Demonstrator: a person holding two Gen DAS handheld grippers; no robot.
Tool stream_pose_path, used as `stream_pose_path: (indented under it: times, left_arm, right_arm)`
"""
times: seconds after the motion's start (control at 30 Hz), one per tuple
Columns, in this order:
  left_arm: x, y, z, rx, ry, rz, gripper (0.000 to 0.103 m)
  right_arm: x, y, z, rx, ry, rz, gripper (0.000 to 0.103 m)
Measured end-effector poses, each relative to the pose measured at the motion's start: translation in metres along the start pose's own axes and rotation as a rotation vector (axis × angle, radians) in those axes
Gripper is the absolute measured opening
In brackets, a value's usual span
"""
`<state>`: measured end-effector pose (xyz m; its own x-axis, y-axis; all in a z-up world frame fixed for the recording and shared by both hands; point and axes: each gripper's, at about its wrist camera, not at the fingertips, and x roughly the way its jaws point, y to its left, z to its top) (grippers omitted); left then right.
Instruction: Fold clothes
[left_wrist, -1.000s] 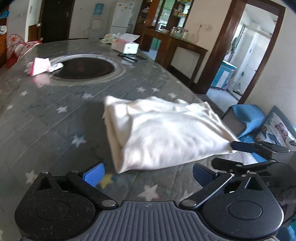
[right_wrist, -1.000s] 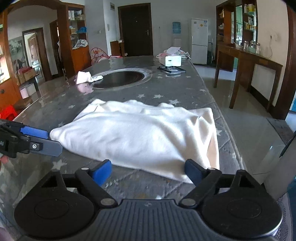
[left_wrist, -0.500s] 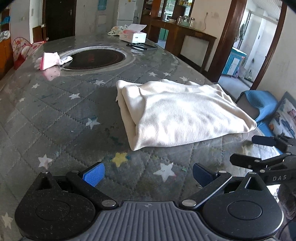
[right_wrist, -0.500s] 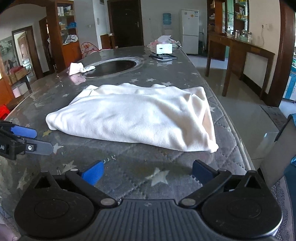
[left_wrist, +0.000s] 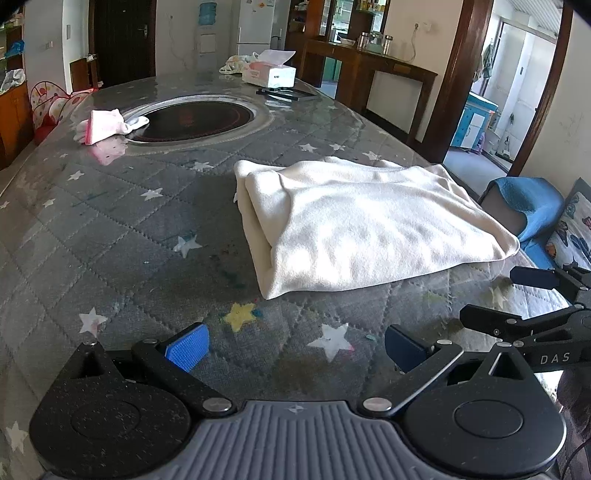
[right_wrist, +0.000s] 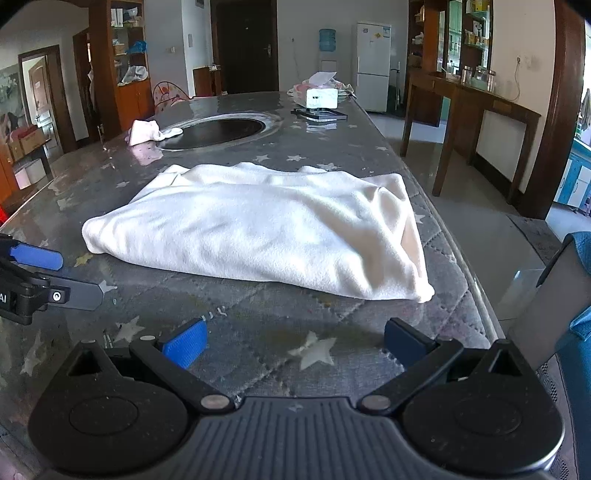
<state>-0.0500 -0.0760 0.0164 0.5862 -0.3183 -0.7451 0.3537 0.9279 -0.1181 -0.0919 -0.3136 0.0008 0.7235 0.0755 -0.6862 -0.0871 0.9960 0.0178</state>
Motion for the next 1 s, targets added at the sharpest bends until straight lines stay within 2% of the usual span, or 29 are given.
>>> stream_pose_path:
  times: [0.33,1.0]
  left_arm:
    - [0.0024,-0.0063,-0.0021,0.024,-0.002,0.035,0.103]
    - [0.004,-0.009,-0.0019,0.025,-0.001,0.054,0.103]
  right_arm:
    - [0.0013,0.0016,0.0008,-0.005,0.0,-0.002,0.103]
    - [0.0019,0.002,0.0005,-0.006,-0.001,-0.003,0.103]
